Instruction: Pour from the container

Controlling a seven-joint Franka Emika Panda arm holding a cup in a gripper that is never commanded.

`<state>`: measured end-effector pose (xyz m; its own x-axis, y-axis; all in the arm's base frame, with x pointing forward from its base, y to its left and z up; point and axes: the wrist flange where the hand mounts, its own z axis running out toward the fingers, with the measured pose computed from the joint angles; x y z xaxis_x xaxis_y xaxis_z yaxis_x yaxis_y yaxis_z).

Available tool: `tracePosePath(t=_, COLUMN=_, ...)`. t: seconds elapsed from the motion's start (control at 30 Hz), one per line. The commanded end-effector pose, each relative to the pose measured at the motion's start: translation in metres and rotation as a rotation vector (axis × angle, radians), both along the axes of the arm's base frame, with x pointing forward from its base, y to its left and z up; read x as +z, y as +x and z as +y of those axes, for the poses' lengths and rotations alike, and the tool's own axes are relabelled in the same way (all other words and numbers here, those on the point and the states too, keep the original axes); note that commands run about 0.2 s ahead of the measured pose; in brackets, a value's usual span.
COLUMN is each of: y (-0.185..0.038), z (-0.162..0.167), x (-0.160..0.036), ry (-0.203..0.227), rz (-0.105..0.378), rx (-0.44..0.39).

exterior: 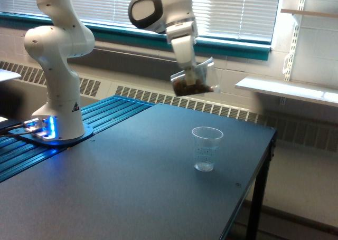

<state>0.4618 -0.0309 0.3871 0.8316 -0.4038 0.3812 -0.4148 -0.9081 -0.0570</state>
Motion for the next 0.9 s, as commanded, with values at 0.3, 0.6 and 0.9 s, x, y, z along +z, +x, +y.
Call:
tracePosePath(t=0.3, y=-0.03, z=-0.006, x=-0.023, ry=-0.053, rz=0.049, rx=0.019)
tracePosePath(t=0.6, y=-0.037, z=-0.001, x=-0.033, ry=-0.084, rz=0.081, rx=0.025)
tracePosePath(t=0.9, y=-0.04, z=0.006, x=-0.046, ry=-0.112, rz=0.116, rx=0.031)
